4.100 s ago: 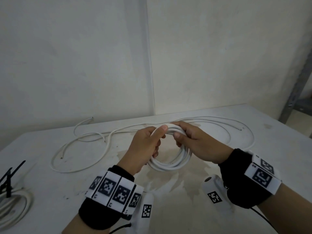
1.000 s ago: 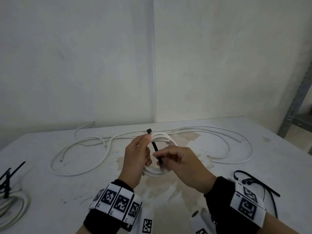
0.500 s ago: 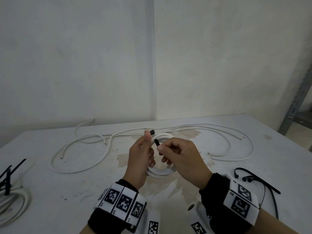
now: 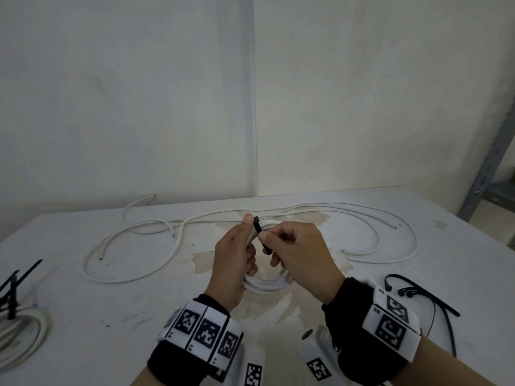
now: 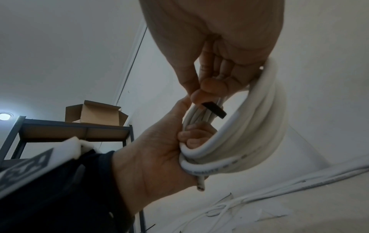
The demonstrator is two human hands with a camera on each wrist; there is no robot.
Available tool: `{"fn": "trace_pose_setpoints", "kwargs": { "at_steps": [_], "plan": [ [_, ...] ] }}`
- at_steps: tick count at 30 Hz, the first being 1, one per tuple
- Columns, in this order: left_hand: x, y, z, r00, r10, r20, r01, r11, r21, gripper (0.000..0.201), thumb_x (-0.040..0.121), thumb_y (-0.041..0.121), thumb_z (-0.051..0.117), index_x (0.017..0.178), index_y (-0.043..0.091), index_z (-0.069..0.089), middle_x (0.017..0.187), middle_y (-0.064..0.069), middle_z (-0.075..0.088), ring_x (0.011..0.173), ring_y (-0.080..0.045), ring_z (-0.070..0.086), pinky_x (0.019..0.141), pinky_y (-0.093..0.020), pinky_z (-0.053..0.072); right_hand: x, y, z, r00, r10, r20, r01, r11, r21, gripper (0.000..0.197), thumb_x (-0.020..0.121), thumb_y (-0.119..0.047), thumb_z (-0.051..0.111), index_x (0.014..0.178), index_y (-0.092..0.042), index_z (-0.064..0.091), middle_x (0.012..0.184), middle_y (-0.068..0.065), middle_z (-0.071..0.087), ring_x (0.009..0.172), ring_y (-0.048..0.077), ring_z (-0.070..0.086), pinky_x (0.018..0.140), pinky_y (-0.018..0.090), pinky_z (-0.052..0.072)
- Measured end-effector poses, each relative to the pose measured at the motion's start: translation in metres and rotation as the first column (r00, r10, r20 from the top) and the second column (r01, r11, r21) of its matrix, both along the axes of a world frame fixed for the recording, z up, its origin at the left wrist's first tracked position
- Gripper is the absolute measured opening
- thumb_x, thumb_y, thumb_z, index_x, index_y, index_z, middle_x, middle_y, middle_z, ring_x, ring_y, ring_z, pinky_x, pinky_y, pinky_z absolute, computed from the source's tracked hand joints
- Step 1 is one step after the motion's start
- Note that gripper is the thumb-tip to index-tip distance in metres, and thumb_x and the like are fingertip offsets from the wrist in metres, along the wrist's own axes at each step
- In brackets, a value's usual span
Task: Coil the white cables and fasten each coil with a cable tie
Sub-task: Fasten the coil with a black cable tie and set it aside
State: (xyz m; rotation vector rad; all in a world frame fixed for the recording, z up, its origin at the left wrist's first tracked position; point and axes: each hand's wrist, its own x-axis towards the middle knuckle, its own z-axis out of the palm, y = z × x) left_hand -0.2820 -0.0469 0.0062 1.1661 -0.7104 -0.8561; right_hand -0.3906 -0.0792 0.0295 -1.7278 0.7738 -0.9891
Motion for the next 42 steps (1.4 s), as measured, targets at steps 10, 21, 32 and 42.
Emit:
{"fn": "trace_pose_setpoints", "kwargs": {
  "at_steps": [10,21,32,42],
  "plan": [
    [0.003,0.001,-0.001,1.000,-0.001,0.018,0.001,1.000,0.018,0.038,0.091,0.042,0.048,0.065,0.015,0.050,0.048,0.005,0.026,0.040,-0.008,0.024,0.040,-0.020,0.026,0.002,0.000,0.003,1.000,-0.016,0.012,0.015,0.999,0.034,0.020,0.085,-0.014,0.064,0.065,-0.013,0.065,0.059,0.002,0.061,0.040,0.005,0.049,0.045,0.012,0.038],
    [0.011,0.007,0.002,0.990,0.017,0.138,-0.018,1.000,0.006,0.032,0.092,0.034,0.049,0.069,0.016,0.062,0.042,0.007,0.029,0.037,-0.007,0.025,0.039,-0.020,0.026,0.006,-0.003,0.002,0.997,0.011,-0.074,-0.019,0.994,-0.103,0.028,0.088,-0.013,0.060,0.063,-0.026,0.060,0.054,-0.006,0.056,0.040,0.001,0.045,0.047,0.010,0.034],
    [0.018,0.010,0.004,0.976,0.069,0.207,-0.061,0.997,-0.046,0.035,0.091,0.032,0.052,0.058,0.022,0.060,0.039,0.009,0.032,0.037,-0.007,0.027,0.040,-0.020,0.027,0.015,0.004,-0.005,0.999,0.008,0.032,-0.006,0.998,-0.070,0.010,0.083,-0.017,0.067,0.073,-0.017,0.066,0.060,-0.010,0.061,0.043,0.004,0.050,0.047,0.015,0.043],
    [0.012,0.014,0.008,0.962,0.083,0.260,-0.066,0.995,-0.074,0.042,0.090,0.022,0.054,0.048,0.025,0.059,0.037,0.009,0.038,0.037,-0.005,0.030,0.037,-0.017,0.028,0.016,0.010,-0.002,0.999,-0.022,0.036,0.026,0.992,-0.126,0.013,0.084,-0.011,0.065,0.072,-0.016,0.064,0.063,-0.002,0.061,0.039,0.005,0.051,0.045,0.013,0.043]
  ]
}}
